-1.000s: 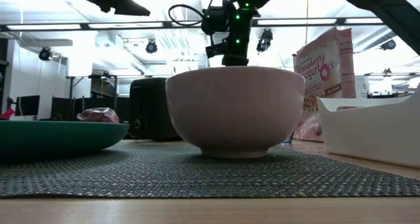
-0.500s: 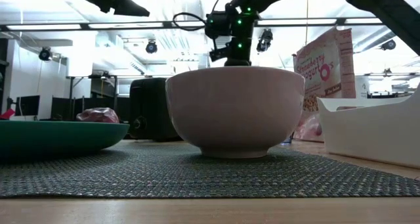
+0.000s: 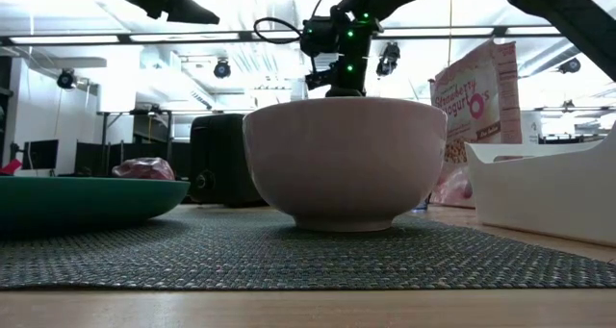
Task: Arrange a breakfast setting
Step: Put the spoon on the tablemat to the right of the green plate
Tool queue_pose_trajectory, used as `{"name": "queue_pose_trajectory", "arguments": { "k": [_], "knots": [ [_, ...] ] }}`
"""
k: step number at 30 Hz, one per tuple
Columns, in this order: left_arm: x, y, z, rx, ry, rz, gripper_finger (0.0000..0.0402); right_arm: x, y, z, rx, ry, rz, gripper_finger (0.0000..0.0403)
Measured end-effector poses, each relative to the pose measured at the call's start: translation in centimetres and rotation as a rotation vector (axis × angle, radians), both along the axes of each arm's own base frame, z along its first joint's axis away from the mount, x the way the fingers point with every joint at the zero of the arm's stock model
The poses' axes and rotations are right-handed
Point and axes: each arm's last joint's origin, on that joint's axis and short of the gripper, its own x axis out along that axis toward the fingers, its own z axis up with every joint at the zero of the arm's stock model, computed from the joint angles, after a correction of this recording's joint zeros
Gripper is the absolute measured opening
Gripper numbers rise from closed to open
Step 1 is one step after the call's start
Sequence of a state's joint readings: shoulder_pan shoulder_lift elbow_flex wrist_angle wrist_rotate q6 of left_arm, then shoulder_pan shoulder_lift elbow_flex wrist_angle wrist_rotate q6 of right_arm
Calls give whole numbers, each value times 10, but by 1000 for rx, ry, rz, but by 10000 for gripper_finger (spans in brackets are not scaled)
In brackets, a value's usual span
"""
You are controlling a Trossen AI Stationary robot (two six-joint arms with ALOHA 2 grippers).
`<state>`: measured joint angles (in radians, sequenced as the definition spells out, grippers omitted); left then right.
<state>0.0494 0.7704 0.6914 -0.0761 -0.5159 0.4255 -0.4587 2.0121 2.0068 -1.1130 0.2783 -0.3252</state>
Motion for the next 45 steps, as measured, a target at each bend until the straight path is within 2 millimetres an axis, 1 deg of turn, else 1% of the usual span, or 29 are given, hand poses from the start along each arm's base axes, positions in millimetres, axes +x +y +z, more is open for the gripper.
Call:
{"name": "queue_pose_trajectory", "arguments": {
  "k": [6, 14, 18, 22, 28, 35, 40, 45],
  "knots": [
    [0, 0, 0, 0, 0, 0, 160, 0, 0, 0, 0, 1, 1, 104],
    [0, 0, 0, 0, 0, -1, 160, -1, 0, 0, -5, 14, 23, 49],
    [0, 0, 0, 0, 0, -1, 160, 0, 0, 6, -13, 8, 32, 29],
    [0, 0, 0, 0, 0, -1, 160, -1, 0, 16, -22, -4, 37, 23],
    [0, 0, 0, 0, 0, -1, 160, -6, 3, 41, -29, -17, 28, 21],
    [0, 0, 0, -8, -5, 0, 160, -16, 12, 86, -52, -76, 9, 22],
    [0, 0, 0, -36, -25, 2, 160, -28, 34, 111, -69, -149, 25, 22],
    [0, 0, 0, -110, -67, 13, 160, -34, 67, 134, -70, -238, 59, 22]
  ]
}}
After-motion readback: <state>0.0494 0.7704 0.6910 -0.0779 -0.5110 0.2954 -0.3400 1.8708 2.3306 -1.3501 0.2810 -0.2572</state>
